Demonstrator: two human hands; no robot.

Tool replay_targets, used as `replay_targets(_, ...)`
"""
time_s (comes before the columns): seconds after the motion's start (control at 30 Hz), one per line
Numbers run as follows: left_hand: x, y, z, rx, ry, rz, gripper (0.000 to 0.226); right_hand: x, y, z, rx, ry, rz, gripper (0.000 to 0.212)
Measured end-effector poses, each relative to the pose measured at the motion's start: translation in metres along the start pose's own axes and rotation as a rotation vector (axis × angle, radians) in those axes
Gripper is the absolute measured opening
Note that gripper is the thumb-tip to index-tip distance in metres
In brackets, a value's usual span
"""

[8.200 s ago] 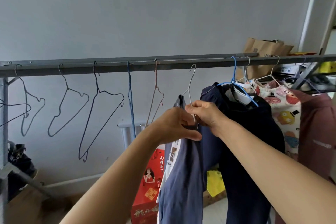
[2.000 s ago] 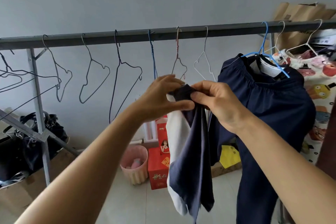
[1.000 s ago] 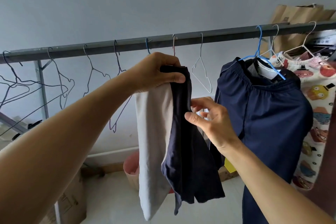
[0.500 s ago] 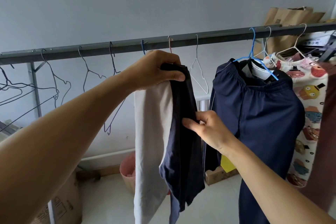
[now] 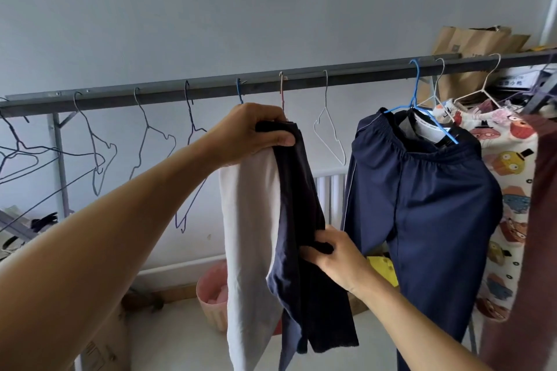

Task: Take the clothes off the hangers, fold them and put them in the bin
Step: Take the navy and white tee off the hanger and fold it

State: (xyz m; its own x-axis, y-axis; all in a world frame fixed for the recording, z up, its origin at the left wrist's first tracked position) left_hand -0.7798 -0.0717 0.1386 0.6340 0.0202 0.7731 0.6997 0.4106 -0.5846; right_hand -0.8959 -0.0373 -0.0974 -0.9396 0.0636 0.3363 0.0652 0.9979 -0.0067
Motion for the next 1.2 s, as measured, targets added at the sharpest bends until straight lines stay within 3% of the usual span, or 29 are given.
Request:
replay_targets(0.17,0.015,0.0,-0.006,0.026,-0.035,-0.005,0.017,-0.009,0.001,0.026,-0.108,0.02,-0.043,0.011)
replay_targets(0.23,0.021,0.004,-0.014,0.049,-0.053,0.005,0.017,0.007,0.004,0.027,-0.125,-0.112,-0.025,0.03)
replay_targets(0.3,0.026,0.007,-0.021,0.065,-0.061,0.018,0.017,0.019,0.007,0.026,-0.119,-0.158,-0.02,0.035)
replay_targets(0.53,0.029,0.005,-0.02,0.053,-0.092,0.004,0.016,0.031,0.007,0.038,-0.155,-0.383,0.004,0.025)
replay_targets(0.63,0.031,0.007,-0.022,0.053,-0.097,0.009,0.015,0.039,0.006,0.042,-0.141,-0.386,0.08,0.022)
replay_targets(0.73,0.031,0.012,-0.025,0.052,-0.107,0.026,0.017,0.06,0.007,0.047,-0.113,-0.417,0.264,0.012)
replay_targets(0.8,0.028,0.015,-0.027,0.063,-0.086,0.041,0.02,0.063,0.007,0.047,-0.122,-0.379,0.28,0.006)
replay_targets(0.87,0.026,0.017,-0.026,0.072,-0.053,0.066,0.02,0.06,0.007,0.043,-0.123,-0.363,0.235,0.017)
replay_targets(0.97,0.023,0.015,-0.017,0.064,0.015,0.103,0.014,0.048,0.003,0.012,-0.055,-0.236,0.072,0.066)
replay_targets(1.03,0.021,0.012,-0.009,0.069,0.05,0.106,0.013,0.038,-0.001,-0.011,-0.026,-0.235,-0.023,0.082)
replay_targets(1.1,0.018,0.008,-0.002,0.069,0.064,0.079,0.015,0.031,-0.002,-0.036,0.013,-0.328,-0.079,0.062)
replay_targets(1.2,0.018,0.005,0.001,0.076,0.08,0.035,0.021,0.033,-0.003,-0.051,0.035,-0.658,-0.07,0.031)
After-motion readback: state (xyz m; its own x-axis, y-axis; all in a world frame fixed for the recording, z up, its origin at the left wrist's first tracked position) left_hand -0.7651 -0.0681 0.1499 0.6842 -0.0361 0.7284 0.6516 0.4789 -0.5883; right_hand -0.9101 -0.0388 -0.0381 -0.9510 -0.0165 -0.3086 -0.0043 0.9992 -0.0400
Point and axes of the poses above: each hand's wrist, its own y-axis away from the middle knuckle, its own x-axis out of the back of the hand, z = x × y, the point moved 10 cm from there along -y, towards the middle knuckle, and after that the axes turned 12 degrees about -x, right-handed, at the moved point
